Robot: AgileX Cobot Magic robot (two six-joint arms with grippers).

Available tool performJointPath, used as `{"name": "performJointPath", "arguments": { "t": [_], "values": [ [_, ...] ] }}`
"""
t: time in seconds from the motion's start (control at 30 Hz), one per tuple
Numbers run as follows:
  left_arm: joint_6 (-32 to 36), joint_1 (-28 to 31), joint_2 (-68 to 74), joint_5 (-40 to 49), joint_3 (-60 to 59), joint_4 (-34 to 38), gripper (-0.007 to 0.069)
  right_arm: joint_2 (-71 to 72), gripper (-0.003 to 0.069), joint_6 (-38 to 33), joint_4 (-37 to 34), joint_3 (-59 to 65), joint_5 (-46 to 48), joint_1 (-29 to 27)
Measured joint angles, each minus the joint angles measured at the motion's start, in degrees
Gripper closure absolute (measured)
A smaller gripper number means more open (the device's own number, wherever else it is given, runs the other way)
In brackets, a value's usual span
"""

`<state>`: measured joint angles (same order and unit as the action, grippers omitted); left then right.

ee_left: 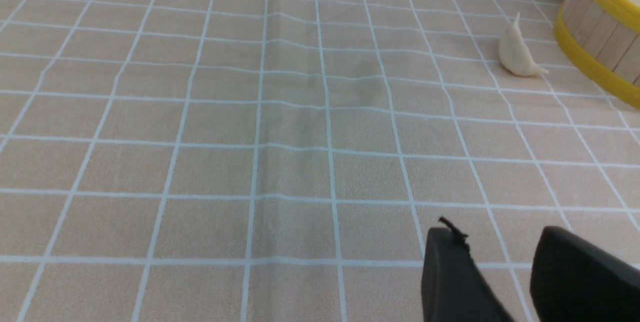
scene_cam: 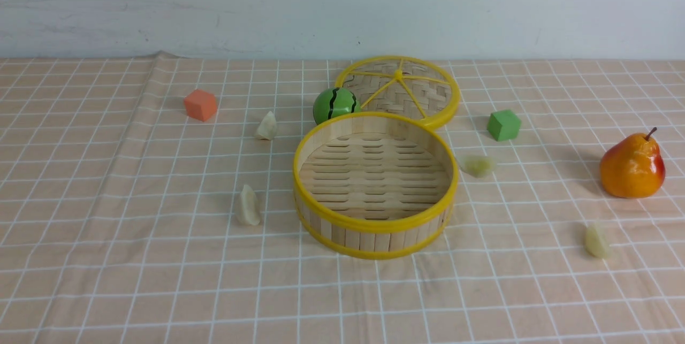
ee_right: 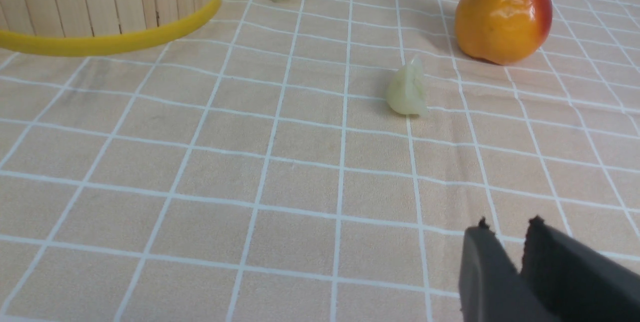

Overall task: Put the dumplings into the steamer on the table with the brown tablecloth.
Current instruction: 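Reach for and grasp a dumpling on the table with the left gripper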

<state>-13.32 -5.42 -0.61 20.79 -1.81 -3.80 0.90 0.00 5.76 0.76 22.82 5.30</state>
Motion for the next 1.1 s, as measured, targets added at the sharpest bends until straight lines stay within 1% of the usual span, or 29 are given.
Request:
{"name": "performJointPath", "arguments": {
  "t": [0.07,0.17,0.2,0.23,0.27,0.3,0.33,0.37,0.4,0.47,0.53,0.6,0.67,0.7,0.77,0.8,0.83,0.87,0.9,0.93,0.97,1.0,1.03,1.07,1.1],
  "values": [
    [0.00,0.00,0.00,-1.62,0.00,0.00,0.0386,0.00,0.0533,0.00,1.25,0.05,-0.50,0.00],
    [0.00,0.00,0.00,-10.72,0.00,0.00,0.0386,0.00,0.0531,0.00,6.79,0.72,-6.20,0.00],
    [0.00,0.00,0.00,-11.39,0.00,0.00,0.0386,0.00,0.0531,0.00,7.10,0.72,-6.20,0.00],
    [0.00,0.00,0.00,-17.25,0.00,-0.09,0.0386,0.00,0.0529,0.00,9.47,0.72,-12.26,0.00],
    [0.00,0.00,0.00,-21.27,0.00,-0.19,0.0386,0.00,0.0529,0.00,10.78,0.72,-16.27,0.00],
    [0.00,0.00,0.00,-22.09,0.00,-0.22,0.0386,0.00,0.0529,0.00,11.04,0.72,-17.09,0.00],
    [0.00,0.00,0.00,-29.33,0.00,-0.28,0.0386,0.00,0.0526,0.00,13.01,0.72,-24.55,0.00],
    [0.00,0.00,0.00,-30.10,0.00,-0.28,0.0386,0.00,0.0526,0.00,13.19,0.72,-25.38,0.00],
    [0.00,0.00,0.00,-36.79,0.00,-0.28,0.0386,0.00,0.0524,0.00,14.55,0.72,-33.11,0.00],
    [0.00,0.00,0.00,-42.70,0.00,-0.40,0.0386,0.00,0.0522,0.00,15.10,0.72,-41.20,0.00],
    [-0.59,0.00,0.00,-48.08,0.00,-0.40,0.0386,0.00,0.0522,1.79,15.75,0.72,-49.23,0.00],
    [-2.84,0.00,0.00,-53.29,0.00,-0.40,0.0386,0.00,0.0517,4.06,15.87,0.72,-55.67,0.00],
    [-7.83,0.00,0.00,-57.04,0.00,-0.40,0.0387,0.00,0.0515,6.89,15.82,0.72,-58.14,0.00],
    [-8.48,0.00,0.00,-57.04,0.00,-0.40,0.0388,0.00,0.0515,6.89,15.82,0.72,-58.24,0.00],
    [-15.40,0.00,0.00,-57.50,0.54,-0.46,0.0400,0.00,0.0512,9.80,15.09,0.72,-58.54,0.00],
    [-22.34,0.00,0.00,-53.97,3.38,-0.87,0.0435,0.00,0.0511,11.51,13.08,0.72,-58.54,0.00],
    [-24.73,0.00,0.00,-50.61,5.42,-1.64,0.0459,0.00,0.0512,12.03,11.72,0.43,-58.47,0.00],
    [-27.17,0.00,0.11,-46.96,9.04,-3.11,0.0501,0.00,0.0512,12.61,9.38,-0.54,-58.21,0.00],
    [-27.91,0.00,0.41,-44.14,11.03,-4.65,0.0532,0.00,0.0512,12.73,7.66,-1.30,-58.15,0.00],
    [-28.28,0.00,0.77,-42.85,12.38,-5.50,0.0548,-0.06,0.0512,12.73,6.73,-1.90,-58.06,0.00],
    [-29.26,0.00,3.64,-37.56,18.69,-9.67,0.0613,-1.00,0.0512,12.68,3.09,-5.28,-58.21,0.00],
    [-29.33,0.00,4.09,-37.56,19.36,-9.67,0.0620,-1.18,0.0512,12.68,2.65,-5.69,-58.20,0.00],
    [-29.46,0.00,6.52,-35.00,22.67,-12.12,0.0638,-2.27,0.0512,12.68,0.57,-7.73,-58.32,0.00],
    [-29.60,0.00,10.47,-31.82,26.88,-16.04,0.0638,-4.25,0.0512,12.68,-1.87,-10.47,-58.38,0.00],
    [-29.60,0.00,13.58,-29.69,29.45,-18.32,0.0638,-5.87,0.0519,12.68,-3.02,-12.25,-58.20,0.00]
  ]
}}
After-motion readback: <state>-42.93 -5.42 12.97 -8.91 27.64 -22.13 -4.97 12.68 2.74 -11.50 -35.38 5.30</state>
